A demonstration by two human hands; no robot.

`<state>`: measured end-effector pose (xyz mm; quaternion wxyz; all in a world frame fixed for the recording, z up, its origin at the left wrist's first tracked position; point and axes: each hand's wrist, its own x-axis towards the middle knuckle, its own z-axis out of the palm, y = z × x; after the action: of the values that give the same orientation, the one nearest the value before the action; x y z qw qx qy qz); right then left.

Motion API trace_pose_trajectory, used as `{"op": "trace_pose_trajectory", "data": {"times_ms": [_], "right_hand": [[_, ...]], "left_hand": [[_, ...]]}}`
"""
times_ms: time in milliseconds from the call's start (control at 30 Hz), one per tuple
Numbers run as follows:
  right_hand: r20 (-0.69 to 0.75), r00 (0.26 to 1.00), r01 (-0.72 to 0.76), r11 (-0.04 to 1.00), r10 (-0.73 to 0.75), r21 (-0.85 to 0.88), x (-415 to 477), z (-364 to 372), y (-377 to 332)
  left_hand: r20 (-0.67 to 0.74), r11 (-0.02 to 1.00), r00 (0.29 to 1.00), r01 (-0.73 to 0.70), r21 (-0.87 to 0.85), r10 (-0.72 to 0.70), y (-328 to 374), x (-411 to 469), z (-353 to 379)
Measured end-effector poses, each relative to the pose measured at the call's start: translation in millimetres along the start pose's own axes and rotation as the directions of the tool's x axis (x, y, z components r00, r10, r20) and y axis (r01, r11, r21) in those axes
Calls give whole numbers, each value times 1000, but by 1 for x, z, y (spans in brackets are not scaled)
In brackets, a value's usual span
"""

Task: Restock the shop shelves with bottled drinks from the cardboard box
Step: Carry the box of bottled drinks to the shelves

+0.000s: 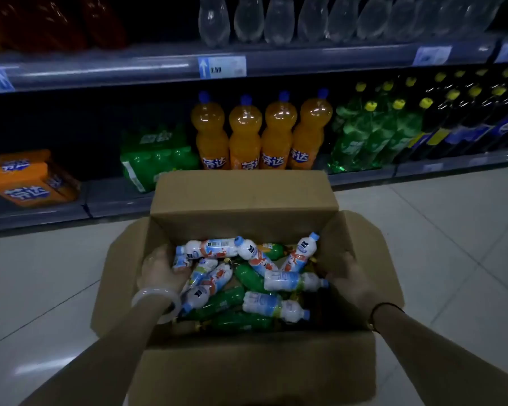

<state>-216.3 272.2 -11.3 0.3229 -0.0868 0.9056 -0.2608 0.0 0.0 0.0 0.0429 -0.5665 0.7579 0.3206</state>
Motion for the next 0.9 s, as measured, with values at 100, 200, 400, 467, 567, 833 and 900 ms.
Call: {"op": "trace_pose_trajectory", "data": {"times_ms": [100,200,400,467,567,833,900], "right_hand": [[-62,998,0,994,-7,-108,21,15,20],[-118,992,12,978,-37,-207,38,26,31],[-239,969,-8,959,-62,-283,49,37,45],[-281,958,-22,964,-55,-266,52,37,46],[-325,946,-47,988,-4,-147,59,38,50],[-400,915,-72,997,49,-42,59,33,65],[-394,916,-107,993,79,-51,59,34,62]], "left_hand": [[-59,989,998,-15,150,24,-24,24,23],[-108,977,994,43,208,-20,-42,43,36],[-150,958,964,242,153,-220,-68,58,41],[-195,955,960,236,180,-200,-73,63,40],[-223,985,962,169,46,-155,-79,70,37],[-239,984,955,176,-21,-176,-91,68,39],[-254,985,953,172,4,-165,-93,69,39]]}}
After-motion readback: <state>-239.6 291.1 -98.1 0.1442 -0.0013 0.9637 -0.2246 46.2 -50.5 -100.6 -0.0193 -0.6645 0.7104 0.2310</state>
